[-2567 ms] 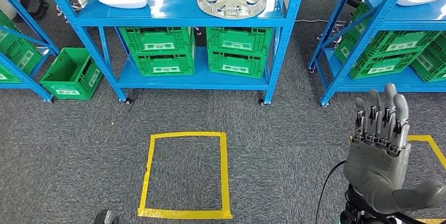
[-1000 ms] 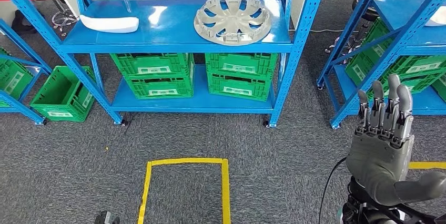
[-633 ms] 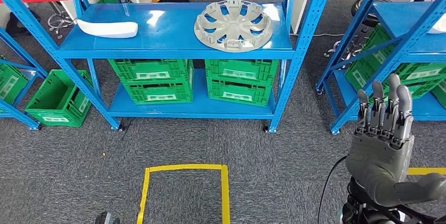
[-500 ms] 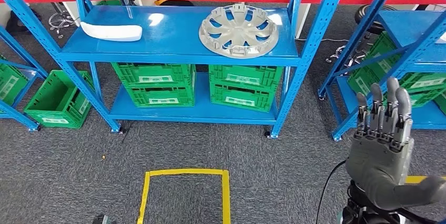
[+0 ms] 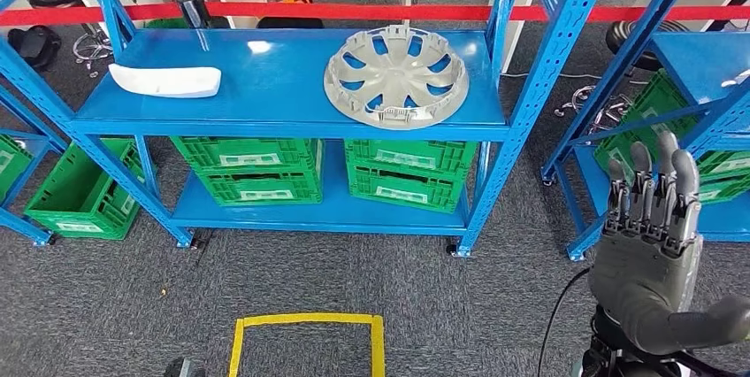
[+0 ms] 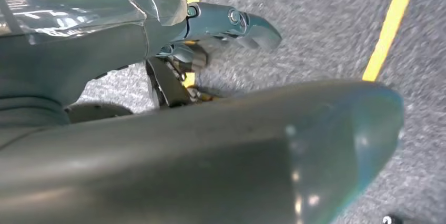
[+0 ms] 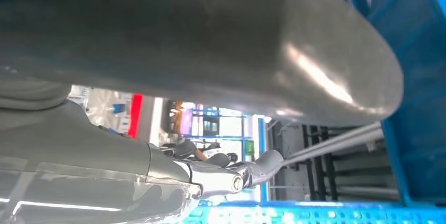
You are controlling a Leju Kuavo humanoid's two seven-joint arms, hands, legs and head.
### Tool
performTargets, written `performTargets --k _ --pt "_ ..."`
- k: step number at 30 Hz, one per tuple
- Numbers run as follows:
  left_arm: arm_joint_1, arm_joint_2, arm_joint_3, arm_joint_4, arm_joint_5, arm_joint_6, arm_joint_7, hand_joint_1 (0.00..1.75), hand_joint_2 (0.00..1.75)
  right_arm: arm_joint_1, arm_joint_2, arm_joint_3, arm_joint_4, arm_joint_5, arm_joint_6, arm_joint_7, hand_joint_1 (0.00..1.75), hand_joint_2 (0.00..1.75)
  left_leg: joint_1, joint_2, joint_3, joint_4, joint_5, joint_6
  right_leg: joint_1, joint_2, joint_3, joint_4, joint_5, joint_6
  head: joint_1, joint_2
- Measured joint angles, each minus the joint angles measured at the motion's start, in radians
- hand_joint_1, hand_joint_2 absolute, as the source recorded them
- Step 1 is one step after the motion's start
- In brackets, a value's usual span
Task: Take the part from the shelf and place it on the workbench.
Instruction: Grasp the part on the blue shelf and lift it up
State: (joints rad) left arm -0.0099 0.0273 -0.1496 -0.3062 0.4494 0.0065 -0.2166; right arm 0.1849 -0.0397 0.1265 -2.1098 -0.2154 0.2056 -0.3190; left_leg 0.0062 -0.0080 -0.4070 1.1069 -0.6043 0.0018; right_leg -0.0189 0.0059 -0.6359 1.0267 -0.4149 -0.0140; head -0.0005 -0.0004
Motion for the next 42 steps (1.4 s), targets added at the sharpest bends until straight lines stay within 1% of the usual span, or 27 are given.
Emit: performTargets --k 3,4,5,7,8,9,11,14,16,18,19,20,21,22,24,25,27,30,31,33,34,35,36,38,39,40,42 --pt "-0.001 0.002 0.002 0.000 0.001 0.001 0.000 0.00 0.00 0.000 0.004 0.000 0.000 0.000 0.000 0.001 0.00 0.00 0.009 0.002 -0.127 0.131 -0.083 -0.015 -0.004 0.005 0.021 -0.005 -0.019 -0.008 -0.001 0.000" --pt "0.000 0.002 0.003 0.000 0.001 0.002 0.000 0.00 0.00 0.000 0.005 0.000 0.000 0.000 0.000 0.003 0.00 0.00 0.013 0.002 -0.159 0.144 -0.092 -0.019 -0.005 0.007 0.028 -0.005 -0.026 -0.006 -0.001 0.000" --pt "0.000 0.002 0.004 0.000 0.001 0.004 0.000 0.00 0.00 0.000 0.006 0.000 0.000 0.000 0.000 0.005 0.00 0.00 0.016 0.002 -0.177 0.130 -0.073 -0.021 -0.006 0.008 0.038 -0.005 -0.033 -0.003 -0.001 0.000" --pt "0.000 0.002 0.008 0.000 0.002 0.007 0.001 0.00 0.00 -0.003 0.006 0.000 0.000 0.000 0.001 0.008 0.00 0.00 0.018 0.004 -0.170 0.028 0.036 -0.022 -0.009 0.009 0.061 -0.005 -0.048 0.005 -0.001 0.000" --pt "0.001 0.002 0.010 0.000 0.002 0.008 0.001 0.00 0.00 -0.005 0.007 0.000 0.001 -0.001 0.002 0.010 0.00 0.00 0.017 0.006 -0.159 -0.026 0.075 -0.021 -0.009 0.009 0.071 -0.005 -0.054 0.009 -0.001 0.000" --pt "0.000 0.002 0.013 0.000 0.002 0.008 0.001 0.00 0.00 -0.007 0.008 0.000 0.001 -0.002 0.003 0.010 0.00 0.00 0.015 0.008 -0.152 -0.066 0.092 -0.017 -0.008 0.009 0.077 -0.006 -0.059 0.014 -0.001 0.000" --pt "0.000 0.002 0.017 -0.001 0.001 0.008 0.002 0.00 0.00 -0.008 0.008 0.000 0.001 -0.004 0.005 0.013 0.00 0.00 0.007 0.010 -0.152 -0.086 0.082 -0.004 -0.007 0.009 0.080 -0.009 -0.064 0.028 -0.002 0.000" --pt "0.003 0.002 0.020 -0.004 -0.001 0.005 0.001 0.00 0.00 -0.008 0.007 0.000 0.000 -0.006 0.007 0.015 0.00 0.00 0.006 0.006 -0.138 -0.102 0.108 0.025 -0.006 0.007 0.073 0.006 -0.076 0.044 0.000 0.000" --pt "0.005 0.001 0.023 -0.007 -0.006 0.002 0.000 0.00 0.00 -0.005 0.005 -0.002 -0.001 -0.006 0.008 0.016 0.00 0.00 0.007 0.006 -0.122 -0.113 0.118 0.039 -0.006 0.004 0.023 0.098 -0.110 0.040 0.002 0.000" --pt "0.005 0.000 0.025 -0.008 -0.010 0.001 0.000 0.00 0.00 0.000 0.003 -0.002 0.000 -0.007 0.010 0.016 0.00 0.00 0.001 0.007 -0.117 -0.114 0.111 0.046 -0.005 0.003 -0.063 0.239 -0.155 0.034 0.002 0.000" --pt "0.006 0.000 0.026 -0.008 -0.011 0.001 0.000 0.00 0.00 0.003 0.003 -0.003 0.000 -0.007 0.010 0.016 0.00 0.00 -0.003 0.006 -0.112 -0.114 0.106 0.048 -0.005 0.003 -0.098 0.284 -0.161 0.036 0.001 0.000" --pt "0.008 0.000 0.026 -0.008 -0.011 0.001 0.000 0.00 0.00 0.005 0.002 -0.003 0.000 -0.007 0.011 0.016 0.00 0.00 -0.006 0.005 -0.105 -0.114 0.099 0.049 -0.004 0.003 -0.114 0.292 -0.150 0.041 0.001 0.000" --pt "0.009 0.000 0.027 -0.008 -0.011 0.000 0.000 0.00 0.00 0.006 0.002 -0.003 0.000 -0.007 0.011 0.016 0.00 0.00 -0.009 0.003 -0.095 -0.114 0.091 0.049 -0.003 0.003 -0.109 0.258 -0.121 0.048 0.001 0.000" --pt "0.010 0.000 0.027 -0.008 -0.011 0.000 0.000 0.00 0.00 0.006 0.001 -0.003 0.000 -0.007 0.011 0.016 0.00 0.00 -0.011 0.001 -0.083 -0.114 0.082 0.049 0.000 0.002 -0.086 0.189 -0.080 0.053 0.002 0.000" --pt "0.012 -0.003 0.028 -0.008 -0.011 0.000 0.000 0.00 0.00 0.007 0.000 -0.004 0.000 -0.007 0.012 0.017 0.00 0.00 -0.016 -0.002 -0.066 -0.114 0.059 0.045 0.009 0.002 -0.033 0.053 -0.014 0.043 0.001 0.000" --pt "0.012 -0.004 0.029 -0.009 -0.011 0.000 0.000 0.00 0.00 0.007 -0.001 -0.004 0.001 -0.007 0.012 0.017 0.00 0.00 -0.017 -0.003 -0.062 -0.114 0.049 0.040 0.014 0.001 -0.017 0.017 -0.001 0.031 0.001 0.000" --pt "0.012 -0.006 0.030 -0.009 -0.011 0.000 0.000 0.00 0.00 0.008 -0.001 -0.005 0.001 -0.008 0.013 0.017 0.00 0.00 -0.017 -0.004 -0.055 -0.117 0.037 0.030 0.021 0.001 -0.007 0.004 -0.006 0.012 0.000 0.000" --pt "0.011 -0.007 0.032 -0.011 -0.011 0.000 0.001 0.00 0.00 0.007 -0.001 -0.005 0.000 -0.009 0.016 0.017 0.00 0.00 -0.011 -0.001 -0.060 -0.087 0.013 0.010 0.010 0.003 0.016 -0.012 -0.016 -0.004 0.000 0.000" --pt "0.011 -0.007 0.033 -0.012 -0.011 0.000 0.001 0.00 0.00 0.006 -0.001 -0.005 0.000 -0.009 0.017 0.017 0.00 0.00 -0.007 0.000 -0.087 -0.038 -0.007 0.002 0.006 0.003 0.026 -0.016 -0.021 -0.010 -0.001 0.000" --pt "0.012 -0.006 0.035 -0.013 -0.010 -0.002 0.001 0.00 0.00 0.005 -0.001 -0.005 0.001 -0.010 0.019 0.016 0.00 0.00 0.001 0.002 -0.179 0.102 -0.049 -0.013 0.005 0.002 0.041 -0.018 -0.036 -0.017 -0.001 0.000" --pt "0.014 -0.006 0.036 -0.013 -0.010 -0.003 0.001 0.00 0.00 0.005 0.000 -0.005 0.002 -0.010 0.019 0.016 0.00 0.00 0.006 0.002 -0.224 0.157 -0.054 -0.019 0.003 0.003 0.050 -0.018 -0.045 -0.016 -0.001 0.000" --pt "0.015 -0.006 0.038 -0.013 -0.009 -0.005 0.001 0.00 0.00 0.006 0.000 -0.005 0.003 -0.011 0.020 0.016 0.00 0.00 0.010 0.002 -0.254 0.178 -0.037 -0.023 0.002 0.005 0.061 -0.018 -0.053 -0.014 -0.001 0.000" --pt "0.016 -0.006 0.040 -0.013 -0.009 -0.007 0.001 0.00 0.00 0.006 0.000 -0.005 0.004 -0.011 0.021 0.017 0.00 0.00 0.014 0.003 -0.266 0.162 0.001 -0.026 0.000 0.006 0.073 -0.018 -0.062 -0.011 -0.001 0.000" --pt "0.016 -0.006 0.045 -0.013 -0.009 -0.007 0.001 0.00 0.00 0.005 0.000 -0.005 0.005 -0.012 0.021 0.017 0.00 0.00 0.016 0.004 -0.240 0.039 0.112 -0.025 -0.004 0.007 0.100 -0.020 -0.082 -0.003 -0.001 0.000" --pt "0.016 -0.005 0.047 -0.013 -0.010 -0.007 0.001 0.00 0.00 0.005 0.000 -0.005 0.005 -0.012 0.021 0.017 0.00 0.00 0.014 0.006 -0.220 -0.021 0.148 -0.022 -0.002 0.008 0.111 -0.020 -0.091 0.003 -0.001 0.000" --pt "0.015 -0.005 0.048 -0.013 -0.010 -0.007 0.001 0.00 0.00 0.004 0.000 -0.005 0.006 -0.012 0.021 0.017 0.00 0.00 0.011 0.007 -0.203 -0.065 0.165 -0.016 -0.001 0.008 0.117 -0.021 -0.099 0.009 -0.001 0.000" --pt "0.014 -0.005 0.051 -0.014 -0.012 -0.007 0.000 0.00 0.00 0.004 0.000 -0.005 0.006 -0.013 0.021 0.017 0.00 0.00 0.004 0.009 -0.189 -0.090 0.149 0.000 0.003 0.008 0.120 -0.026 -0.111 0.022 0.000 0.000"
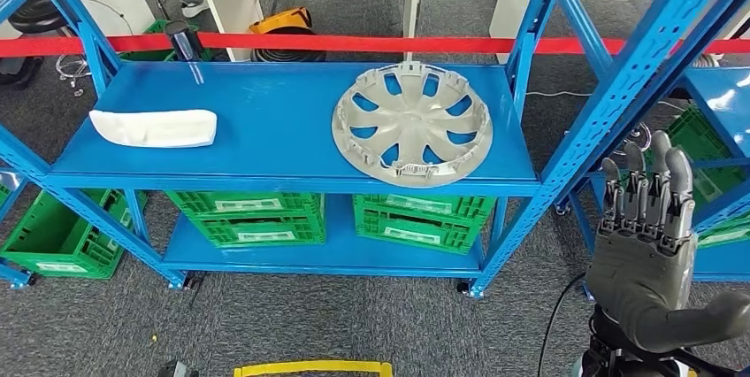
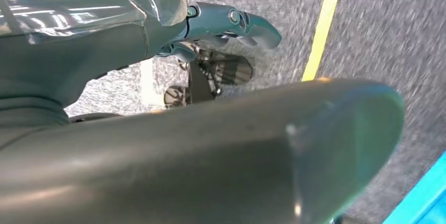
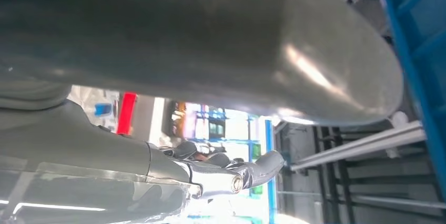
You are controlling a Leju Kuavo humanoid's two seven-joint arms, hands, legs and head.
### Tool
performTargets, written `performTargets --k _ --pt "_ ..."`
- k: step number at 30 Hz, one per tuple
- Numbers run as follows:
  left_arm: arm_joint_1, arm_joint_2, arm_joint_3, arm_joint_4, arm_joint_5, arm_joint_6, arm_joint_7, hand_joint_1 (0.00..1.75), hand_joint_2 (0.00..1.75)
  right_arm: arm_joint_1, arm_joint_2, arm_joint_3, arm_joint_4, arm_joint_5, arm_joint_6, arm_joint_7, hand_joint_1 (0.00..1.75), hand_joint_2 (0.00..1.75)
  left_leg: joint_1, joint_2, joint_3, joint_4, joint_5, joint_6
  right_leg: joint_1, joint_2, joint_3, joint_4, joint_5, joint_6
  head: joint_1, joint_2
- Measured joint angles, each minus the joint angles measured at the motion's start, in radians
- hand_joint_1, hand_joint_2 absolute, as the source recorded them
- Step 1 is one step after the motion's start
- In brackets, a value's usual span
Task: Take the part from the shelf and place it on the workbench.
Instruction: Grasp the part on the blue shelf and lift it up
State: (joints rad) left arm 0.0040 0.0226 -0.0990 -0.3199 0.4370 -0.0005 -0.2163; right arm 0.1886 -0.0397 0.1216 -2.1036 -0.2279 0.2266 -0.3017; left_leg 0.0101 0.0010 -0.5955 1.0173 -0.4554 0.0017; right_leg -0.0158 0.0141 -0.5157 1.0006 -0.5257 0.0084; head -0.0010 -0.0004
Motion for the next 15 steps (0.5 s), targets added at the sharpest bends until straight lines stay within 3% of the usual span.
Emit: performTargets --k 2,4,6,8,9,10,11,12,13,15 --pt "0.001 0.000 0.001 -0.001 -0.004 0.000 -0.001 0.00 0.00 -0.001 0.000 0.000 0.000 0.000 0.000 0.001 0.00 0.00 0.002 0.000 0.014 -0.014 -0.005 0.018 -0.001 -0.004 0.003 0.000 -0.010 0.010 0.001 0.000" --pt "0.002 -0.001 0.002 -0.002 -0.006 -0.001 -0.002 0.00 0.00 -0.003 0.000 0.000 -0.001 0.000 0.000 0.001 0.00 0.00 0.005 -0.001 0.034 -0.027 -0.002 0.032 -0.001 -0.007 -0.022 0.063 -0.036 0.011 0.002 0.000" --pt "0.000 -0.002 0.002 -0.002 -0.006 -0.001 -0.002 0.00 0.00 -0.004 -0.001 0.000 0.001 0.000 0.000 0.002 0.00 0.00 0.002 -0.002 0.046 -0.029 -0.011 0.040 -0.002 -0.008 -0.107 0.201 -0.078 0.005 0.002 0.000" --pt "0.001 -0.002 0.004 -0.002 -0.006 -0.001 -0.002 0.00 0.00 -0.004 -0.001 0.000 0.004 0.000 0.000 0.002 0.00 0.00 -0.001 -0.005 0.059 -0.029 -0.025 0.043 -0.002 -0.008 -0.187 0.295 -0.088 0.010 0.002 0.000" --pt "0.002 -0.002 0.005 -0.002 -0.006 -0.001 -0.002 0.00 0.00 -0.004 -0.001 0.000 0.005 0.000 0.000 0.002 0.00 0.00 -0.002 -0.007 0.069 -0.029 -0.034 0.043 -0.002 -0.008 -0.201 0.288 -0.066 0.019 0.002 0.000" --pt "0.002 -0.003 0.006 -0.001 -0.006 -0.001 -0.002 0.00 0.00 -0.004 -0.001 0.000 0.006 0.000 0.000 0.002 0.00 0.00 -0.002 -0.009 0.081 -0.029 -0.043 0.041 -0.002 -0.008 -0.194 0.240 -0.028 0.029 0.002 0.000" --pt "0.002 -0.004 0.008 -0.001 -0.006 -0.001 -0.002 0.00 0.00 -0.004 -0.002 0.000 0.007 0.000 0.000 0.002 0.00 0.00 -0.002 -0.011 0.090 -0.029 -0.053 0.038 -0.002 -0.009 -0.173 0.167 0.017 0.036 0.003 0.000" --pt "0.002 -0.005 0.008 -0.001 -0.006 -0.001 -0.002 0.00 0.00 -0.004 -0.002 0.000 0.009 -0.001 0.000 0.002 0.00 0.00 -0.005 -0.013 0.099 -0.028 -0.064 0.033 0.000 -0.011 -0.150 0.103 0.057 0.036 0.003 0.000" --pt "0.002 -0.006 0.009 -0.001 -0.006 -0.001 -0.002 0.00 0.00 -0.004 -0.003 0.000 0.010 -0.001 0.000 0.001 0.00 0.00 -0.007 -0.015 0.104 -0.026 -0.074 0.028 0.001 -0.012 -0.132 0.056 0.084 0.030 0.003 0.000" --pt "0.002 -0.006 0.009 0.000 -0.006 -0.002 -0.002 0.00 0.00 -0.003 -0.005 0.000 0.012 -0.003 0.000 -0.001 0.00 0.00 -0.010 -0.016 0.110 -0.026 -0.088 0.017 0.007 -0.013 -0.121 0.031 0.098 0.008 0.001 0.000"
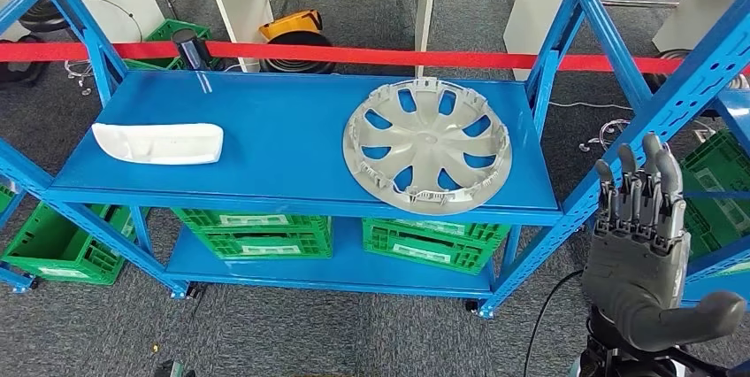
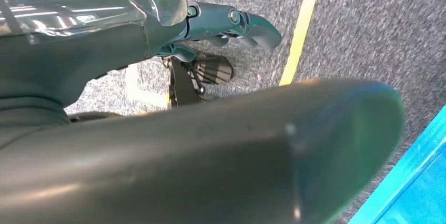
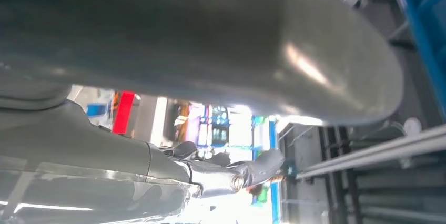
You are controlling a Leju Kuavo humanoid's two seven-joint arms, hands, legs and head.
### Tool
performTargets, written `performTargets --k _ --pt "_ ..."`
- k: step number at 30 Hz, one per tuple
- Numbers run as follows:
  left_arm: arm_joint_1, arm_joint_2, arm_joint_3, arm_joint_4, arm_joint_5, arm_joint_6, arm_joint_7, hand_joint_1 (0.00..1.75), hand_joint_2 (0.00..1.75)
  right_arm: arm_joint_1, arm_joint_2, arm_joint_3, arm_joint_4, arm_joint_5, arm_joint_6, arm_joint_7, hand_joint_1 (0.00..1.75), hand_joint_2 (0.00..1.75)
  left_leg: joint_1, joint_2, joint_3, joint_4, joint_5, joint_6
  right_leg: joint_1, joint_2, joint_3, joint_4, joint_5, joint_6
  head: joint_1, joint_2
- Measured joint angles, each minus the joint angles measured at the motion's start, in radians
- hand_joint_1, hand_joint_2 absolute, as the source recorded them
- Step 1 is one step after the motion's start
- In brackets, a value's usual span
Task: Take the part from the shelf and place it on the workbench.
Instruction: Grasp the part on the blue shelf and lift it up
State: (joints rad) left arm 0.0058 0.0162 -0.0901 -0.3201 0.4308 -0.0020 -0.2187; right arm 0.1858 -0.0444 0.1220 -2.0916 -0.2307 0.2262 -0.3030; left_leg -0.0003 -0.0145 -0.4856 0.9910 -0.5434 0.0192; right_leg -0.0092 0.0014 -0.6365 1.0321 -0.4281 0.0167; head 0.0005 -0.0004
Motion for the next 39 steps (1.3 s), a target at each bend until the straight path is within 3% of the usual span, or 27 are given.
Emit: performTargets --k 2,4,5,7,8,9,10,12,14,18,20,22,23,24,25,26,27,28,30,33,34,37,38,39 --pt "-0.001 0.000 0.000 0.000 -0.002 0.000 -0.001 0.00 0.00 0.000 -0.001 0.000 0.000 -0.002 0.000 -0.002 0.00 0.00 0.003 0.002 0.005 0.000 -0.010 -0.011 -0.002 0.003 0.005 -0.004 -0.007 -0.014 -0.001 0.000" --pt "-0.003 -0.001 0.000 0.000 -0.006 -0.001 -0.005 0.00 0.00 -0.001 -0.002 0.001 0.000 -0.002 -0.001 -0.006 0.00 0.00 0.006 0.005 -0.013 0.050 -0.039 -0.023 -0.009 0.005 0.018 -0.009 -0.014 -0.025 -0.001 0.000" --pt "-0.003 -0.002 0.000 0.000 -0.008 -0.001 -0.009 0.00 0.00 0.000 -0.002 0.002 0.000 -0.002 -0.002 -0.008 0.00 0.00 0.008 0.006 -0.043 0.107 -0.064 -0.029 -0.011 0.005 0.024 -0.009 -0.018 -0.031 -0.001 0.000" --pt "-0.002 -0.002 0.000 0.000 -0.010 0.000 -0.014 0.00 0.00 0.001 -0.002 0.003 0.001 -0.003 -0.005 -0.011 0.00 0.00 0.011 0.008 -0.131 0.246 -0.109 -0.038 -0.011 0.005 0.033 -0.009 -0.026 -0.040 -0.001 0.000" --pt "-0.002 -0.002 0.001 0.001 -0.010 0.000 -0.015 0.00 0.00 0.003 -0.003 0.003 0.001 -0.003 -0.006 -0.012 0.00 0.00 0.012 0.008 -0.167 0.288 -0.109 -0.040 -0.010 0.007 0.037 -0.009 -0.030 -0.042 -0.001 0.000" --pt "-0.002 -0.003 0.001 0.001 -0.011 0.000 -0.015 0.00 0.00 0.005 -0.003 0.003 0.001 -0.003 -0.008 -0.013 0.00 0.44 0.013 0.008 -0.185 0.292 -0.088 -0.039 -0.009 0.008 0.042 -0.009 -0.034 -0.043 -0.001 0.000" --pt "-0.002 -0.003 0.002 0.001 -0.011 0.000 -0.015 0.00 0.00 0.007 -0.004 0.003 0.001 -0.003 -0.010 -0.013 0.00 0.87 0.012 0.009 -0.181 0.254 -0.048 -0.036 -0.008 0.010 0.049 -0.009 -0.038 -0.042 -0.001 0.000" --pt "-0.002 -0.002 0.005 0.001 -0.013 0.001 -0.015 0.00 0.00 0.011 -0.005 0.003 0.001 -0.003 -0.016 -0.013 0.00 1.75 0.009 0.009 -0.133 0.117 0.041 -0.021 -0.004 0.014 0.064 -0.010 -0.047 -0.039 0.000 0.000" --pt "-0.004 -0.001 0.008 0.001 -0.014 0.002 -0.015 0.00 0.00 0.015 -0.006 0.002 0.001 -0.002 -0.021 -0.013 0.00 1.75 0.002 0.010 -0.100 0.033 0.077 -0.006 -0.001 0.015 0.069 -0.011 -0.053 -0.033 0.000 0.000" --pt "-0.003 -0.001 0.015 0.002 -0.016 0.000 -0.015 0.00 0.00 0.030 -0.012 0.002 -0.001 -0.001 -0.027 -0.011 0.00 1.75 0.001 0.011 -0.084 0.002 0.086 0.014 -0.001 0.013 0.064 -0.004 -0.061 -0.016 0.000 0.000" --pt "-0.002 -0.003 0.017 0.002 -0.017 -0.001 -0.016 0.00 0.00 0.036 -0.018 0.000 -0.002 -0.003 -0.031 -0.007 0.00 1.75 0.007 0.013 -0.071 -0.016 0.096 0.022 -0.001 0.010 0.028 0.072 -0.098 -0.019 0.001 0.000" --pt "-0.001 -0.004 0.018 0.002 -0.020 -0.001 -0.019 0.00 0.00 0.043 -0.025 -0.004 -0.002 -0.005 -0.039 0.001 0.00 1.75 0.006 0.014 -0.070 -0.018 0.097 0.025 -0.005 0.009 -0.038 0.203 -0.148 -0.021 0.001 0.000" --pt "0.000 -0.004 0.019 0.003 -0.022 -0.001 -0.020 0.00 0.00 0.047 -0.027 -0.007 -0.002 -0.005 -0.045 0.008 0.00 1.75 0.006 0.013 -0.070 -0.018 0.096 0.024 -0.008 0.009 -0.064 0.250 -0.160 -0.016 0.001 0.000" --pt "0.001 -0.005 0.020 0.003 -0.023 -0.001 -0.021 0.00 0.00 0.050 -0.029 -0.010 -0.002 -0.003 -0.054 0.015 0.00 1.75 0.007 0.013 -0.069 -0.017 0.094 0.023 -0.012 0.009 -0.074 0.262 -0.158 -0.007 0.001 0.000" --pt "0.002 -0.005 0.021 0.004 -0.025 -0.002 -0.023 0.00 0.00 0.052 -0.031 -0.014 -0.002 0.004 -0.066 0.024 0.00 1.75 0.008 0.012 -0.068 -0.015 0.092 0.020 -0.016 0.008 -0.063 0.234 -0.140 0.005 0.001 0.000" --pt "0.003 -0.006 0.023 0.004 -0.027 -0.002 -0.023 0.00 0.00 0.054 -0.032 -0.018 -0.002 0.017 -0.082 0.035 0.00 1.75 0.010 0.011 -0.067 -0.012 0.089 0.016 -0.020 0.006 -0.033 0.169 -0.111 0.018 0.001 0.000" --pt "0.003 -0.006 0.025 0.005 -0.029 -0.002 -0.024 0.00 0.00 0.055 -0.033 -0.023 -0.001 0.038 -0.101 0.047 0.00 1.75 0.011 0.010 -0.067 -0.007 0.085 0.010 -0.024 0.002 0.001 0.098 -0.084 0.027 0.001 0.000" --pt "0.003 -0.006 0.027 0.005 -0.031 -0.003 -0.024 0.00 0.00 0.056 -0.034 -0.028 -0.001 0.067 -0.122 0.064 0.00 1.75 0.009 0.009 -0.068 -0.001 0.080 0.003 -0.025 0.001 0.030 0.039 -0.064 0.029 0.001 0.000" --pt "0.003 -0.005 0.031 0.005 -0.033 -0.004 -0.023 0.00 0.00 0.060 -0.035 -0.041 0.002 0.145 -0.167 0.107 0.00 1.75 0.006 0.008 -0.070 0.007 0.073 -0.010 -0.023 0.000 0.052 -0.005 -0.049 0.017 0.000 0.000" --pt "0.003 -0.006 0.037 0.006 -0.041 -0.005 -0.018 0.00 0.00 0.062 -0.042 -0.059 0.011 0.299 -0.225 0.181 0.00 1.75 0.011 0.009 -0.073 0.016 0.064 -0.022 -0.022 0.003 0.052 -0.006 -0.046 -0.003 -0.001 0.000" --pt "0.002 -0.006 0.039 0.006 -0.044 -0.006 -0.016 0.00 0.00 0.062 -0.048 -0.063 0.017 0.355 -0.240 0.202 0.00 1.75 0.013 0.009 -0.082 0.038 0.049 -0.025 -0.024 0.003 0.053 -0.007 -0.045 -0.009 -0.001 0.000" --pt "0.003 -0.005 0.043 0.006 -0.055 -0.010 -0.007 0.00 0.00 0.061 -0.083 -0.071 0.049 0.506 -0.285 0.244 0.00 1.75 0.015 0.011 -0.166 0.215 -0.042 -0.034 -0.021 0.003 0.055 -0.008 -0.046 -0.018 -0.001 0.000" --pt "0.003 -0.005 0.044 0.006 -0.059 -0.010 -0.003 0.00 0.00 0.061 -0.096 -0.075 0.064 0.546 -0.296 0.255 0.00 1.75 0.015 0.011 -0.197 0.274 -0.062 -0.035 -0.019 0.003 0.055 -0.007 -0.047 -0.019 -0.001 0.000" --pt "0.004 -0.005 0.044 0.006 -0.064 -0.011 0.001 0.00 0.00 0.061 -0.109 -0.079 0.079 0.578 -0.305 0.266 0.00 1.75 0.015 0.011 -0.214 0.304 -0.064 -0.033 -0.016 0.003 0.055 -0.007 -0.047 -0.019 -0.001 0.000"
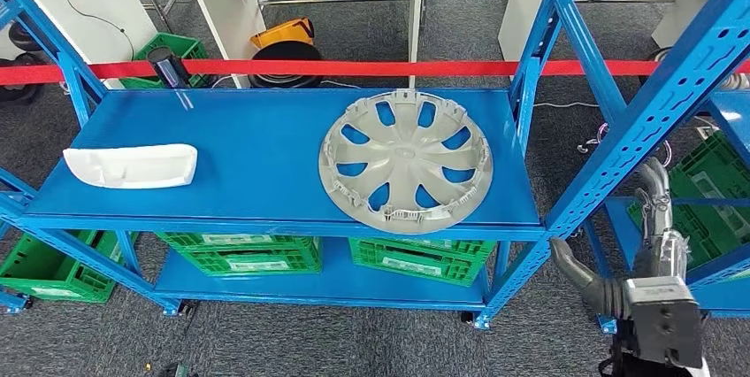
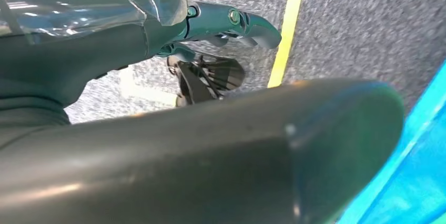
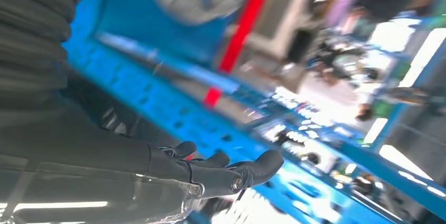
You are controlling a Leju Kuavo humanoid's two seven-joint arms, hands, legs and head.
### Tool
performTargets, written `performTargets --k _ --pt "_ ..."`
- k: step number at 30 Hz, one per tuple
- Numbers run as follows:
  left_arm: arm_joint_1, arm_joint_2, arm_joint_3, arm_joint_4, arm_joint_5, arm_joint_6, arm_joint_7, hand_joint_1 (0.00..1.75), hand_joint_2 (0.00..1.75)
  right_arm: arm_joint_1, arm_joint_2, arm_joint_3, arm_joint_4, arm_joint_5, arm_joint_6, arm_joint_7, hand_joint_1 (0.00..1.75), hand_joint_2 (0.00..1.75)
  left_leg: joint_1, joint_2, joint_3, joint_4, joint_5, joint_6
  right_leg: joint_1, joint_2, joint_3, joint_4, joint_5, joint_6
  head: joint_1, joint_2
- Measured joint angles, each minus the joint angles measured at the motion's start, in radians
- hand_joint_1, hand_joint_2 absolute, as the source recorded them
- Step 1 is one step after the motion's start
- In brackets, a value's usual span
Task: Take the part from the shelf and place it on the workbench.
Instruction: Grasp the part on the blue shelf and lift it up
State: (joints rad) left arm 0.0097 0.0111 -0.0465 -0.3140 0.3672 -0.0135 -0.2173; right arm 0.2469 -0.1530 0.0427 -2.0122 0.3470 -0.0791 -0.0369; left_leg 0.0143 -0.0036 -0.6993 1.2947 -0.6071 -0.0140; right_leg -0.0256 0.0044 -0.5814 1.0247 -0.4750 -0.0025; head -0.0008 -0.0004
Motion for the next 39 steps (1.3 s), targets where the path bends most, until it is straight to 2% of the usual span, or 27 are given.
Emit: performTargets --k 1,2,4,6,8,10,12,14,15,16,17,18,19,20,21,23,25,26,27,29,30,31,32,34,35,36,39 --pt "0.000 0.000 0.000 0.000 -0.004 -0.001 0.004 0.00 0.00 0.000 -0.010 -0.004 0.013 0.021 -0.005 0.010 0.00 1.75 -0.001 0.000 0.004 -0.013 0.019 0.004 0.003 0.000 0.001 0.000 0.000 0.000 0.000 0.000" --pt "-0.001 0.000 0.000 0.000 -0.007 -0.002 0.007 0.00 0.00 -0.001 -0.020 -0.009 0.026 0.039 -0.009 0.018 0.00 1.75 -0.002 0.000 0.026 -0.062 0.053 0.011 0.006 0.001 0.003 0.000 -0.001 0.000 0.000 0.000" --pt "-0.003 0.001 0.000 0.000 -0.011 -0.004 0.012 0.00 0.00 -0.004 -0.042 -0.019 0.052 0.060 -0.019 0.024 0.00 1.75 -0.010 0.001 0.094 -0.202 0.116 0.032 0.011 0.002 0.006 0.000 -0.001 0.000 0.000 0.000" --pt "-0.007 0.001 0.000 0.000 -0.015 -0.006 0.016 0.00 0.00 -0.005 -0.065 -0.029 0.076 0.071 -0.035 0.018 0.00 1.75 -0.020 0.004 0.128 -0.274 0.133 0.046 0.012 0.002 0.004 0.000 -0.001 0.003 0.001 0.000" --pt "-0.007 0.000 -0.001 0.000 -0.021 -0.008 0.019 0.00 0.00 -0.004 -0.088 -0.037 0.092 0.072 -0.058 0.003 0.00 1.75 -0.026 0.006 0.132 -0.285 0.134 0.052 0.011 0.001 0.004 -0.005 0.001 0.012 0.001 0.000" --pt "-0.006 -0.003 -0.001 0.001 -0.028 -0.010 0.021 0.00 0.00 -0.002 -0.108 -0.044 0.100 0.076 -0.081 -0.012 0.00 1.75 -0.022 0.008 0.144 -0.310 0.148 0.056 0.010 0.000 -0.001 0.007 -0.005 0.018 0.001 0.000" --pt "-0.008 -0.006 -0.004 0.002 -0.036 -0.013 0.022 0.00 0.00 0.001 -0.122 -0.052 0.101 0.083 -0.106 -0.024 0.00 1.75 -0.016 0.009 0.154 -0.330 0.159 0.060 0.009 0.000 -0.040 0.087 -0.043 0.014 0.002 0.000" --pt "-0.010 -0.008 -0.009 0.005 -0.041 -0.014 0.024 0.00 0.00 0.004 -0.131 -0.058 0.102 0.087 -0.132 -0.043 0.00 1.75 -0.016 0.009 0.153 -0.331 0.161 0.062 0.007 -0.001 -0.104 0.213 -0.092 0.012 0.002 0.000" --pt "-0.010 -0.009 -0.011 0.007 -0.039 -0.014 0.024 0.00 0.00 0.004 -0.135 -0.059 0.102 0.085 -0.144 -0.059 0.00 1.75 -0.016 0.009 0.153 -0.331 0.161 0.062 0.004 -0.001 -0.124 0.250 -0.100 0.018 0.002 0.000" --pt "-0.011 -0.010 -0.013 0.010 -0.036 -0.012 0.024 0.00 0.00 0.002 -0.140 -0.059 0.104 0.079 -0.155 -0.080 0.00 1.75 -0.016 0.009 0.152 -0.329 0.160 0.061 0.001 -0.001 -0.125 0.251 -0.093 0.028 0.002 0.000" --pt "-0.013 -0.011 -0.014 0.011 -0.030 -0.009 0.024 0.00 0.00 -0.003 -0.146 -0.058 0.106 0.065 -0.162 -0.107 0.00 1.75 -0.014 0.008 0.152 -0.326 0.158 0.058 -0.002 -0.001 -0.104 0.209 -0.071 0.041 0.002 0.000" --pt "-0.017 -0.012 -0.015 0.012 -0.022 -0.005 0.023 0.00 0.00 -0.013 -0.153 -0.056 0.109 0.045 -0.167 -0.135 0.00 1.75 -0.013 0.007 0.151 -0.320 0.154 0.053 -0.006 -0.003 -0.068 0.137 -0.042 0.054 0.002 0.000" --pt "-0.021 -0.013 -0.015 0.013 -0.014 0.000 0.022 0.00 0.00 -0.028 -0.158 -0.052 0.113 0.021 -0.168 -0.163 0.00 1.75 -0.014 0.007 0.149 -0.313 0.150 0.046 -0.007 -0.003 -0.035 0.072 -0.020 0.059 0.002 0.000" --pt "-0.027 -0.013 -0.015 0.013 -0.006 0.006 0.021 0.00 0.00 -0.045 -0.163 -0.046 0.118 -0.005 -0.168 -0.189 0.00 1.75 -0.015 0.007 0.146 -0.305 0.145 0.040 -0.008 -0.003 -0.010 0.023 -0.004 0.057 0.002 0.000" --pt "-0.032 -0.013 -0.015 0.014 0.000 0.010 0.020 0.00 0.00 -0.062 -0.166 -0.038 0.122 -0.027 -0.166 -0.212 0.00 1.75 -0.017 0.007 0.143 -0.300 0.142 0.034 -0.007 -0.002 0.002 -0.001 0.002 0.050 0.001 0.000" --pt "-0.042 -0.013 -0.015 0.015 0.011 0.014 0.019 0.00 0.00 -0.094 -0.170 -0.011 0.128 -0.058 -0.154 -0.243 0.00 1.75 -0.017 0.008 0.139 -0.296 0.140 0.027 -0.005 0.000 0.002 -0.002 0.004 0.031 0.001 0.000" --pt "-0.049 -0.016 -0.015 0.015 0.018 0.014 0.018 0.00 0.00 -0.137 -0.170 0.031 0.133 -0.081 -0.134 -0.258 0.00 1.75 -0.013 0.007 0.135 -0.284 0.131 0.019 -0.007 0.002 0.001 -0.003 0.007 0.020 0.001 0.000" --pt "-0.054 -0.017 -0.016 0.015 0.022 0.013 0.016 0.00 0.00 -0.163 -0.169 0.059 0.135 -0.091 -0.123 -0.260 0.00 1.75 -0.011 0.007 0.124 -0.258 0.113 0.013 -0.009 0.003 0.000 -0.003 0.008 0.017 0.000 0.000" --pt "-0.058 -0.018 -0.016 0.015 0.026 0.011 0.013 0.00 0.00 -0.189 -0.168 0.089 0.137 -0.100 -0.112 -0.257 0.00 1.75 -0.010 0.007 0.101 -0.209 0.085 0.008 -0.010 0.003 0.000 -0.004 0.009 0.013 0.000 0.000" --pt "-0.065 -0.021 -0.017 0.015 0.038 0.010 0.004 0.00 0.00 -0.236 -0.165 0.148 0.150 -0.113 -0.093 -0.244 0.00 1.75 -0.010 0.007 0.033 -0.073 0.023 0.000 -0.007 0.003 -0.002 -0.004 0.009 0.009 0.000 0.000" --pt "-0.065 -0.022 -0.017 0.015 0.045 0.010 0.001 0.00 0.00 -0.259 -0.164 0.176 0.160 -0.120 -0.083 -0.234 0.00 1.75 -0.010 0.007 0.004 -0.020 0.008 0.000 -0.004 0.003 -0.003 -0.004 0.010 0.008 0.000 0.000" --pt "-0.065 -0.023 -0.017 0.015 0.053 0.011 -0.003 0.00 0.00 -0.279 -0.162 0.201 0.172 -0.128 -0.075 -0.224 0.00 1.75 -0.010 0.006 -0.008 -0.003 0.015 0.003 -0.002 0.004 -0.002 -0.004 0.010 0.008 0.000 0.000" --pt "-0.064 -0.025 -0.016 0.015 0.060 0.012 -0.006 0.00 0.00 -0.298 -0.161 0.223 0.185 -0.137 -0.066 -0.215 0.00 1.75 -0.010 0.006 -0.001 -0.023 0.037 0.008 0.001 0.004 -0.002 -0.003 0.009 0.008 0.000 0.000" --pt "-0.063 -0.026 -0.016 0.015 0.070 0.015 -0.012 0.00 0.00 -0.329 -0.158 0.256 0.211 -0.156 -0.052 -0.198 0.00 1.75 -0.015 0.005 0.061 -0.158 0.110 0.027 0.005 0.005 0.002 -0.004 0.009 0.007 0.000 0.000" --pt "-0.061 -0.025 -0.016 0.015 0.073 0.017 -0.015 0.00 0.00 -0.340 -0.157 0.267 0.221 -0.162 -0.048 -0.193 0.00 1.75 -0.018 0.005 0.091 -0.221 0.134 0.037 0.009 0.005 0.003 -0.005 0.009 0.008 0.001 0.000" --pt "-0.059 -0.024 -0.016 0.015 0.074 0.017 -0.017 0.00 0.00 -0.347 -0.157 0.275 0.231 -0.166 -0.047 -0.191 0.00 1.75 -0.023 0.005 0.113 -0.267 0.149 0.044 0.010 0.004 0.002 -0.005 0.009 0.009 0.001 0.000" --pt "-0.046 -0.019 -0.018 0.015 0.074 0.018 -0.023 0.00 0.00 -0.348 -0.158 0.288 0.253 -0.175 -0.056 -0.186 0.00 1.75 -0.031 0.007 0.120 -0.291 0.152 0.051 0.010 0.000 0.001 -0.011 0.012 0.015 -0.001 0.000"
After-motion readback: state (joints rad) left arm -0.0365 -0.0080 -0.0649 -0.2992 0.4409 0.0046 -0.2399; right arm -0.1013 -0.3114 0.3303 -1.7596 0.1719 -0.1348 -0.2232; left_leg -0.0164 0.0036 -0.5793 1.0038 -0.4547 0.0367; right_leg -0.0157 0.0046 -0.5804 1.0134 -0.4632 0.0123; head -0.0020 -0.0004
